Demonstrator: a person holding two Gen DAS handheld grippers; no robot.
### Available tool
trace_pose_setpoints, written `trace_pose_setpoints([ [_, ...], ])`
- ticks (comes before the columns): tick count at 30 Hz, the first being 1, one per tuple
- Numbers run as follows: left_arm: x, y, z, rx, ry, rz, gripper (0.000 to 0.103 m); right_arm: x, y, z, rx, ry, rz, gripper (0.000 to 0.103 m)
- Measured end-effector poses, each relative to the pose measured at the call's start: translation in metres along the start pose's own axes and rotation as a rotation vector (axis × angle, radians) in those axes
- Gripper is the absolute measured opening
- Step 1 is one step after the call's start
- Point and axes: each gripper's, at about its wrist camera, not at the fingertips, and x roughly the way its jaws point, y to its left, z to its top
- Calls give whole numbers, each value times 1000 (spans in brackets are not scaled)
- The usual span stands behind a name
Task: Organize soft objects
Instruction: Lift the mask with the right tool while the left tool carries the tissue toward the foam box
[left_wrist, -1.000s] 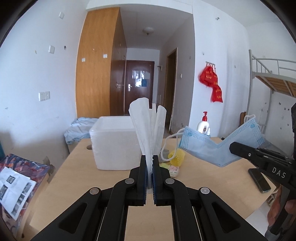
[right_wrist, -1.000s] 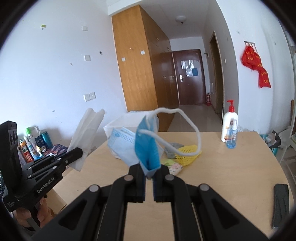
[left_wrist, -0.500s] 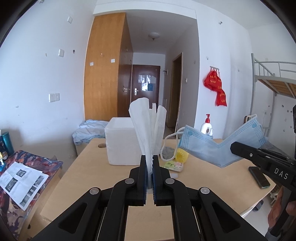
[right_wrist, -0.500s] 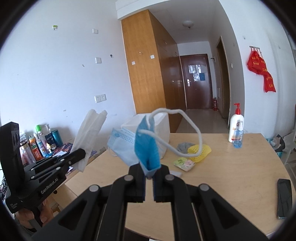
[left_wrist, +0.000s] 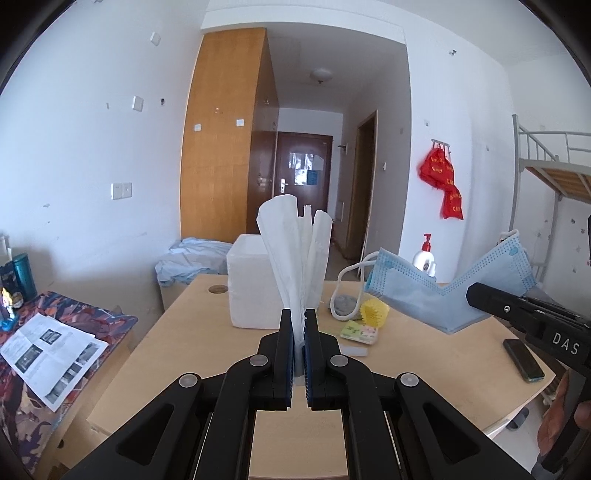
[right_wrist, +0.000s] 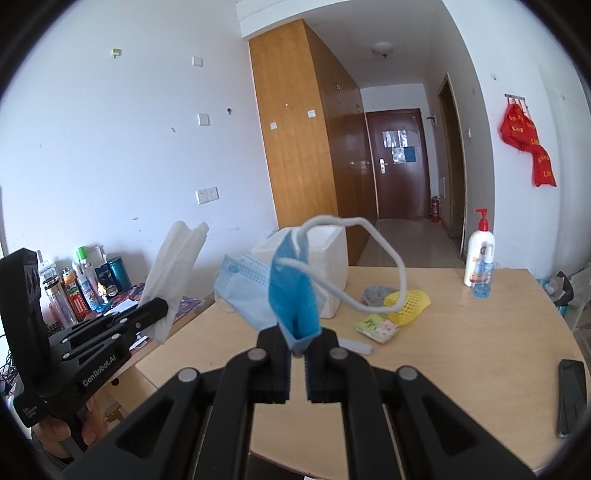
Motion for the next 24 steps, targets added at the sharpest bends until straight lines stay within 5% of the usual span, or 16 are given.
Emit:
trace_pose_setpoints([
  [24, 95, 40, 34, -11, 58, 64, 5, 90, 3, 39, -31, 49, 53, 8],
])
